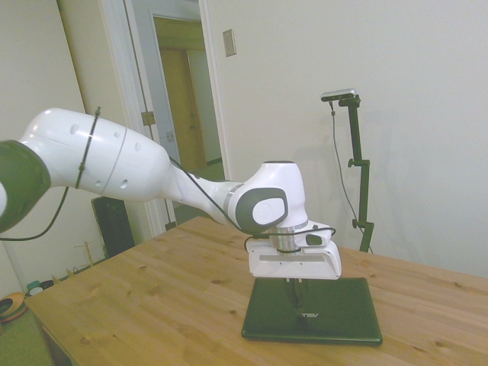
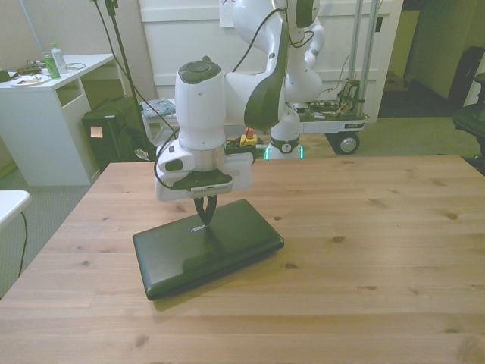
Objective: Close the laptop
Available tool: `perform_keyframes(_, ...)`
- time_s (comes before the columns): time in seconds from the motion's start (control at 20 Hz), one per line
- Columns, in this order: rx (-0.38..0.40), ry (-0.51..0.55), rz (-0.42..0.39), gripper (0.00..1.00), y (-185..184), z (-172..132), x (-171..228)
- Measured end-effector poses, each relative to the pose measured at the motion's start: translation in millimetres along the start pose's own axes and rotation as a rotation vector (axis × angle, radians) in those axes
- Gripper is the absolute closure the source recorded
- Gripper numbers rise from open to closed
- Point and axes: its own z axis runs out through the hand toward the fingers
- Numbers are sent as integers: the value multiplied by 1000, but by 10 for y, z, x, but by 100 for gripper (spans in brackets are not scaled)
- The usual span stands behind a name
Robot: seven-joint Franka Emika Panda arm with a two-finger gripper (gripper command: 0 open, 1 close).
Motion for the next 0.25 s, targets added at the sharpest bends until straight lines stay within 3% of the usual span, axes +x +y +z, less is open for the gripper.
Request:
perform_keyframes(0.05, 9, -7, 4, 0, 21, 0, -110)
perform_keyframes(0.25, 77, -34, 25, 0, 60, -102, -656)
